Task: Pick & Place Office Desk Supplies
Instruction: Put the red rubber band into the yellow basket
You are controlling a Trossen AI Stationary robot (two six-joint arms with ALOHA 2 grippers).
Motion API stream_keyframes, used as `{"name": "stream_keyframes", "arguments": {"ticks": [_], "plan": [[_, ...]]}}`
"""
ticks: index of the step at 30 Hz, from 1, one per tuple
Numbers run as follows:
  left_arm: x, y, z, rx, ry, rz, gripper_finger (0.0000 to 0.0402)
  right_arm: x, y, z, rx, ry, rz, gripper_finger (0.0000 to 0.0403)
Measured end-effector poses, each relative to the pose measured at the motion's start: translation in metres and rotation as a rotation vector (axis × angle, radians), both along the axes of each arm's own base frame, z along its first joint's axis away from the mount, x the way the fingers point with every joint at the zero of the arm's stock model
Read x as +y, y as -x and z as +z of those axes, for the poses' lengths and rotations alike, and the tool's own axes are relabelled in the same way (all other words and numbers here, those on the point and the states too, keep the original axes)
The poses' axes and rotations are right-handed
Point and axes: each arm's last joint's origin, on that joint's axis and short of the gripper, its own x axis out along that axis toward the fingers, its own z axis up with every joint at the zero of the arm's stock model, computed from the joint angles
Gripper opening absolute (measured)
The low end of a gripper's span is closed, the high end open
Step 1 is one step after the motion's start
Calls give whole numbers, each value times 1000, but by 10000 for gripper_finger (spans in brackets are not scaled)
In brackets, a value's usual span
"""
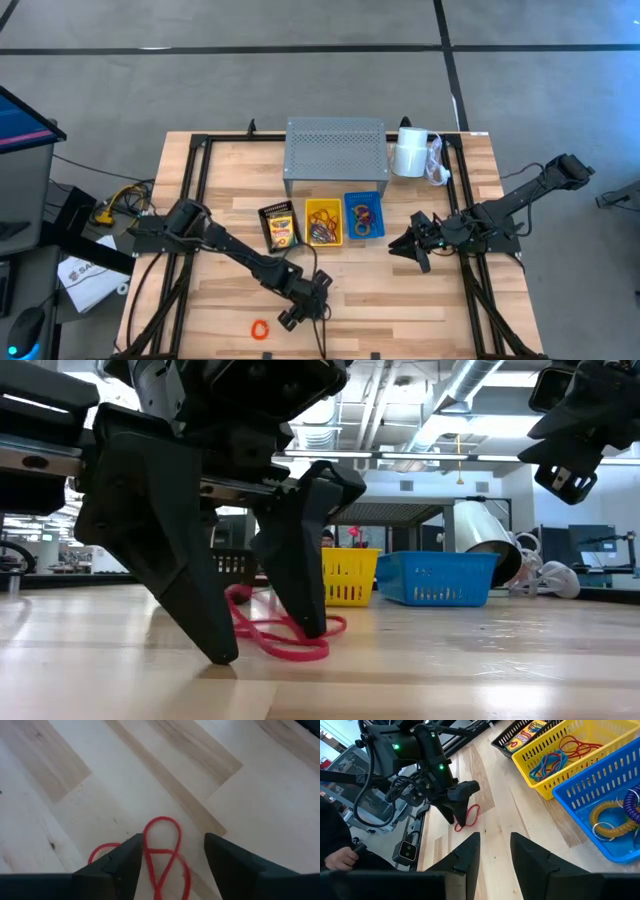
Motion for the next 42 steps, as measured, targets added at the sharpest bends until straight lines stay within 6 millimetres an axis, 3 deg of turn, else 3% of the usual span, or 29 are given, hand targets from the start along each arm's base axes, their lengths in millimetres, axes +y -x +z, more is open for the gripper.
{"name": "stream_keyframes", "arguments": {"ticks": [4, 12, 22, 34, 42], "plan": [[2, -1, -1, 5, -4, 3, 159, 0, 0, 0, 0, 0, 0, 106], [7, -3, -3, 10, 0, 17, 13, 0, 0, 0, 1, 0, 0, 106], [9, -3, -3, 7, -19, 32, 1, 0, 0, 0, 1, 0, 0, 106], [17, 0, 37, -95, -58, 89, 0, 0, 0, 0, 1, 0, 0, 106], [17, 1, 41, -95, -42, 81, 0, 0, 0, 0, 1, 1, 0, 106]]}}
